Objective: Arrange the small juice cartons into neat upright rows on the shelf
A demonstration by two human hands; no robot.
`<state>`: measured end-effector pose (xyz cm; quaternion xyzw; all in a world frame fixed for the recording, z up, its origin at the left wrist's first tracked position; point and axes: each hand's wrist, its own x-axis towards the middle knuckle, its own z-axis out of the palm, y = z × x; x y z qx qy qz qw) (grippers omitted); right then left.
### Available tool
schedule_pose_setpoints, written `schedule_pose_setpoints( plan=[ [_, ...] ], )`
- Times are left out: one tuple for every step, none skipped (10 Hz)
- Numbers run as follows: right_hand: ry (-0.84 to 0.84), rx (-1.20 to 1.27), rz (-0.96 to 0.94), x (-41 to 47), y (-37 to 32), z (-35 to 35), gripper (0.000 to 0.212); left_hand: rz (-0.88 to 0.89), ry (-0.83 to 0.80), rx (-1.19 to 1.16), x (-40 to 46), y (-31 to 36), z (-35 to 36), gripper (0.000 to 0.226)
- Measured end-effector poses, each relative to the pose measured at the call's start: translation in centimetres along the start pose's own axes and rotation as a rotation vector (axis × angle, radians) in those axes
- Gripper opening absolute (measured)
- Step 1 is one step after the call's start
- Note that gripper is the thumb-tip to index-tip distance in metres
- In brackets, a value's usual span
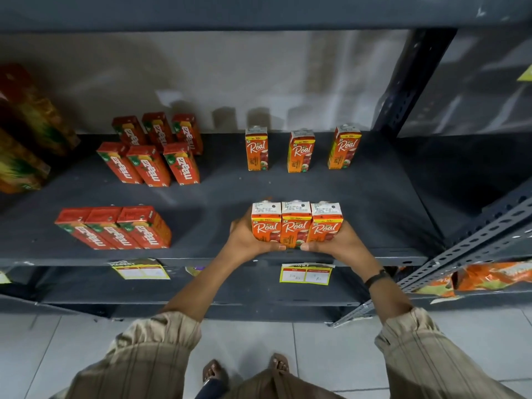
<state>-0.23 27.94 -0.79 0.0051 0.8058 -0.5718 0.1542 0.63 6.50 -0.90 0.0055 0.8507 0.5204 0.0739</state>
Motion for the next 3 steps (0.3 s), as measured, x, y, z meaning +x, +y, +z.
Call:
schedule_pose_setpoints(
  plan=[
    [-0.043, 0.057, -0.091, -0.5, -0.2, 0.0, 0.103, -0.012, -0.078, -0.045, -0.1, 0.4, -0.4, 0.115],
    [-0.046, 0.138, -0.137, -1.6, -1.5, -0.4, 0.116, -0.046, -0.213, -0.134, -0.1, 1.1, -1.7, 0.121],
    [0.033, 0.106, -0.201, -3.3, -3.0, -0.8, 0.122, 0.028, -0.203, -0.11, -1.5, 2.9, -3.6, 0.113]
  ],
)
